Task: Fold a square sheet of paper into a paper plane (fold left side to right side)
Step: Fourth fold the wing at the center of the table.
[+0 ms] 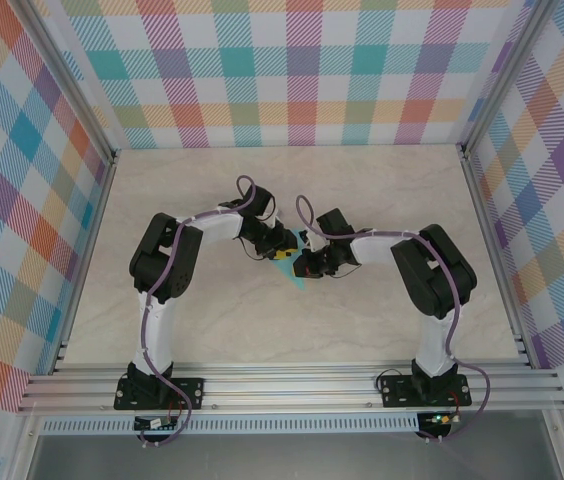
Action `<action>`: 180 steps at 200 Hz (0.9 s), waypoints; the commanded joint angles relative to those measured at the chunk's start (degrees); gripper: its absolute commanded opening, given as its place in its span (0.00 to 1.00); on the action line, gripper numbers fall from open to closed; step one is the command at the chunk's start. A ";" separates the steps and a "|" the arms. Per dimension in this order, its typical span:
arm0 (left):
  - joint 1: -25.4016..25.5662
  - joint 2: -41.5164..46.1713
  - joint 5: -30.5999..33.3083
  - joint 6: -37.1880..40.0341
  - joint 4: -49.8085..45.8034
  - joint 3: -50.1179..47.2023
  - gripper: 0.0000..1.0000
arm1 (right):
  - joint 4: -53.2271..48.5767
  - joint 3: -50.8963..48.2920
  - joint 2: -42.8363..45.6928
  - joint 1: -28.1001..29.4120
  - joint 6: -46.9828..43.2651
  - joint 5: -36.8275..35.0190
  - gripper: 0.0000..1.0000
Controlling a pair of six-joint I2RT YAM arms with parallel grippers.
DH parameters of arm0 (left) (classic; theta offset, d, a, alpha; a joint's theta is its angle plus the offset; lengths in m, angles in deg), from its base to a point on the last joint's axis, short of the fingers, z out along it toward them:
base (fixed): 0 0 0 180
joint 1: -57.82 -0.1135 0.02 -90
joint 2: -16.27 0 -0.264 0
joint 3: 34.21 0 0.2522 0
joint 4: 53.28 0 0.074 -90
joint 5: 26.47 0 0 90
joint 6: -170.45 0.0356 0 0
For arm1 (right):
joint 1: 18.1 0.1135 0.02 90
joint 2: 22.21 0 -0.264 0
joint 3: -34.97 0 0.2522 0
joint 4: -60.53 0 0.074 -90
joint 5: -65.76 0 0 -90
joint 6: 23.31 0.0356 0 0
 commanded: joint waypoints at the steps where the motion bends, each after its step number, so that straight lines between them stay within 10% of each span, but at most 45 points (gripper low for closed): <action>1: -1.04 -1.66 5.20 1.57 -5.97 1.52 0.30 | -6.54 -2.02 -0.81 0.34 -2.64 -3.50 0.00; 180: -10.37 -16.96 2.23 5.39 -12.46 27.80 0.36 | -7.03 -6.36 -1.03 0.36 -2.87 -3.42 0.00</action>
